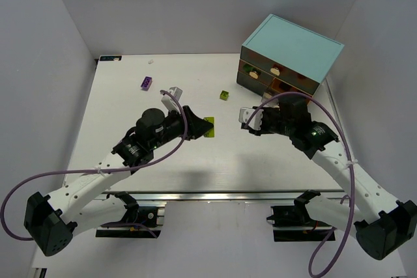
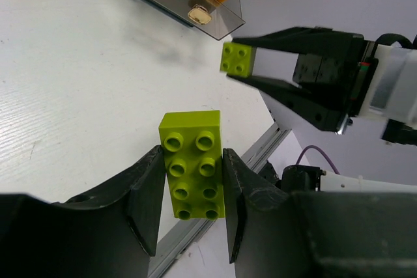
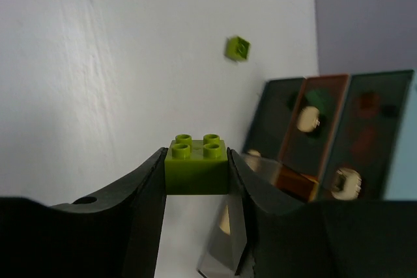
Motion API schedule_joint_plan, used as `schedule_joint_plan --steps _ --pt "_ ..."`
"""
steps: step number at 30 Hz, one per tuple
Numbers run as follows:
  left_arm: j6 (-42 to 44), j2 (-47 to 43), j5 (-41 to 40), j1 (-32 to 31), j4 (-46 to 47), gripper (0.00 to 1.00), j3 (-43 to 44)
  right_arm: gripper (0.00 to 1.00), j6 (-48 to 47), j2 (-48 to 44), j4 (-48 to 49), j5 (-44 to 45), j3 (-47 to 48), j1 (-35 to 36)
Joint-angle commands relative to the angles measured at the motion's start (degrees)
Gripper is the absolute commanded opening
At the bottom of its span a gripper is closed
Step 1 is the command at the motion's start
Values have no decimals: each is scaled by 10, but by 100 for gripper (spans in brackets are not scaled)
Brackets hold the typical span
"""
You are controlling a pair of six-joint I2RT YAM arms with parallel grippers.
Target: Sort the legos into containers by color
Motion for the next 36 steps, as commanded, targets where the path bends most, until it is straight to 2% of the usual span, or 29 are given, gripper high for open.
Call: schedule_joint_plan --steps 1,2,7,11,12,15,25,27,28,31,32,34,35,36 --pt "6 3 14 2 31 15 -10 0 -150 -12 -42 81 31 -20" --pt "6 6 16 2 39 15 -12 0 -203 -2 -62 86 39 -35" --pt "4 10 23 2 60 16 -24 0 -300 62 -120 96 132 -79" --pt "2 16 32 2 74 16 -28 0 -401 115 -140 124 163 -109" --pt "3 22 34 2 75 16 -27 0 -457 124 -147 132 166 -120" --pt "2 36 42 2 85 17 -20 0 -513 155 -166 162 181 -142" --pt "-2 64 53 2 117 18 -7 0 -571 223 -144 189 198 -191" --pt "-3 67 55 2 120 18 -4 3 -581 235 -132 199 200 -204" --pt "-3 71 55 2 124 18 -3 5 -585 245 -131 202 202 -206" --pt "-5 78 57 2 131 18 2 21 -587 258 -142 204 210 -217" --pt "-7 83 58 2 133 18 4 37 -587 257 -141 203 210 -222" --pt "-13 91 62 2 145 18 9 51 -585 253 -131 188 208 -223" --pt "-15 102 63 2 151 18 12 68 -581 251 -127 182 209 -226" --pt "-20 112 67 2 165 18 14 69 -577 249 -126 169 210 -227"
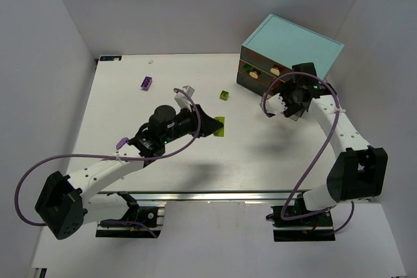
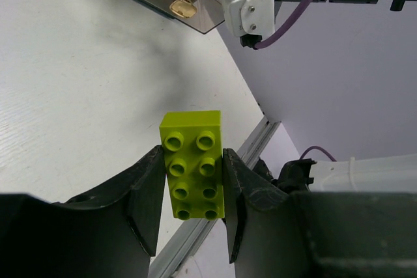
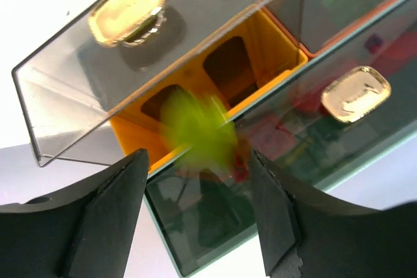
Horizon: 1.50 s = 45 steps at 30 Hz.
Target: Sort the legos into containers by color
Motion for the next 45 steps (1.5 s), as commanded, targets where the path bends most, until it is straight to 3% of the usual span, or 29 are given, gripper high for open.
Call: schedule_joint_plan --steps 1,9,12,13,14,15,17,20,24,28,34,39,40,43,44,45 --pt "-19 23 24 2 46 18 42 69 -4 -16 21 -32 31 -8" --pt "-82 162 62 2 146 18 121 69 103 -66 29 -134 72 -33" --pt "-106 204 68 2 180 18 160 67 218 -88 77 -167 72 -48" --pt "-108 243 72 -6 184 17 177 64 353 -103 101 -171 73 -54" --pt "-109 265 75 -7 183 16 219 23 439 -114 176 -169 70 -65" --pt "-114 285 78 -13 182 16 242 0 533 -127 221 -133 57 -68" --pt "-131 351 83 -19 192 15 284 0 777 -179 335 -44 16 -80" --pt "-181 424 75 -25 248 12 339 0 899 -257 328 -48 -48 -92" --pt "-208 505 27 -37 299 12 418 0 985 -370 335 -100 -151 -114" --pt "-202 574 -18 -60 331 12 492 0 1021 -413 318 -121 -184 -118" --pt "-187 670 -69 -77 312 13 615 0 1041 -464 328 -129 -243 -118" --pt "-180 717 -97 -82 278 14 670 0 1044 -494 333 -119 -267 -119" --pt "-176 730 -101 -82 270 16 678 0 1044 -497 330 -118 -268 -119" --pt "-169 743 -111 -82 240 43 701 0 1037 -505 323 -116 -269 -119" --pt "-168 744 -112 -82 237 56 703 0 1036 -509 320 -116 -269 -118" --pt "-168 744 -113 -82 232 60 704 0 1035 -510 319 -116 -269 -119"
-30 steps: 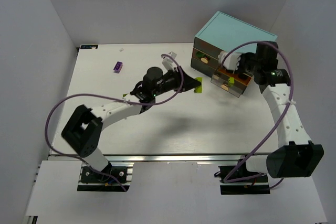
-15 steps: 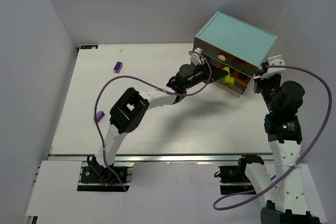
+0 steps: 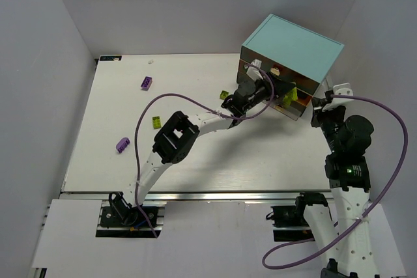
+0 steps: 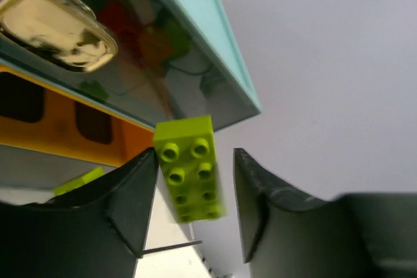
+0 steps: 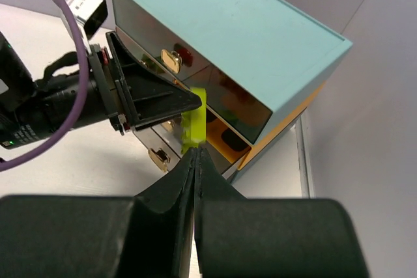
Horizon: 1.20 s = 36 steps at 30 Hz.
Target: Sort the legos into containers by color
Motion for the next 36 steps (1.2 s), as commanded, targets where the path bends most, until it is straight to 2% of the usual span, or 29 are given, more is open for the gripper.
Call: schedule_joint_plan --steps 1,2,7,11,14,15,16,17,18,19,20,21,22,23,24,25,27,28,30,31,32,33,34,35,36 --pt "12 -9 -22 1 -31 64 28 0 5 -8 15 4 2 -3" --pt "18 -10 -23 1 -42 69 35 0 4 -8 15 1 0 -3" --pt "35 -20 -10 1 -60 73 56 0 4 -9 5 -25 -1 -3" --pt "65 -66 5 1 -66 74 57 3 -39 -10 -28 -127 13 -3" --pt "86 -132 10 13 -61 73 20 18 -79 2 -55 -190 28 -3" --pt "90 -157 12 20 -49 73 -34 32 -106 6 -68 -206 33 -3" --pt "105 -187 5 20 -33 71 -68 39 -126 14 -75 -240 39 -3" --pt "116 -218 -4 29 -32 69 -102 46 -143 18 -81 -255 41 -3" --pt "131 -289 -9 35 -31 64 -137 54 -173 25 -89 -274 46 -3" --pt "153 -328 -16 47 -41 52 -210 56 -181 33 -95 -304 53 -2" --pt "193 -368 -41 53 -57 42 -245 58 -194 57 -101 -325 57 -2" --pt "209 -453 -69 59 -74 31 -282 58 -213 72 -113 -351 65 0" --pt "249 -495 -106 72 -122 15 -348 57 -225 113 -122 -394 80 3" --pt "271 -538 -124 80 -154 10 -379 52 -222 138 -123 -411 88 7" --pt "296 -613 -143 87 -223 9 -405 51 -220 163 -123 -422 100 13" --pt "344 -650 -162 101 -259 9 -448 49 -203 221 -123 -404 114 35" --pt "388 -713 -220 114 -325 19 -492 47 -197 279 -128 -361 170 76" --pt "414 -772 -236 124 -392 44 -534 48 -193 337 -129 -300 210 125" --pt "433 -823 -268 130 -437 64 -581 53 -192 392 -128 -243 252 159" --pt "444 -850 -271 130 -476 70 -601 54 -186 457 -125 -181 278 189" --pt "450 -892 -273 130 -491 75 -635 61 -173 493 -128 -161 306 214" --pt "452 -909 -278 130 -507 82 -647 69 -173 530 -155 -137 383 224" --pt "458 -923 -278 130 -540 84 -653 75 -171 612 -174 -91 429 245" --pt "462 -943 -279 130 -559 86 -656 86 -172 659 -200 -68 479 256" --pt "464 -952 -285 130 -572 88 -660 89 -171 702 -250 -42 593 275"
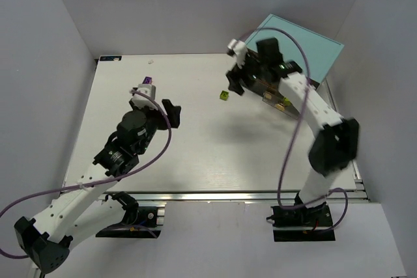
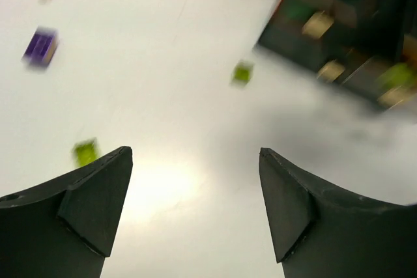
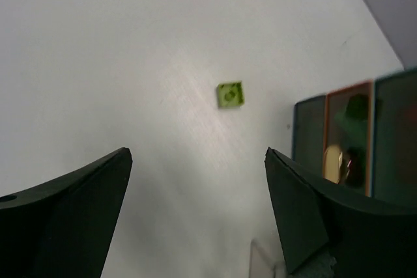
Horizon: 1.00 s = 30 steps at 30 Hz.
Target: Sort the legos into containers by color
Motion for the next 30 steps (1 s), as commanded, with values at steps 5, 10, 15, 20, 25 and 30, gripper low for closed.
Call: schedule_joint_plan --steps 5,10,15,20,25,30 --pt "63 -63 -55 1 -147 90 -44 89 29 317 -125 262 390 63" --pt "65 -44 -33 1 -151 91 -41 89 96 384 -74 278 413 68" --pt "69 -39 -19 1 -147 91 -41 86 125 409 -45 268 410 66" --pt "70 -44 -19 1 -145 91 -43 85 133 440 -43 255 405 64" --pt "71 -45 -19 1 -145 91 -43 84 119 453 -47 223 392 58" --pt "71 -43 -16 1 -144 91 -43 82 95 462 -54 200 389 53"
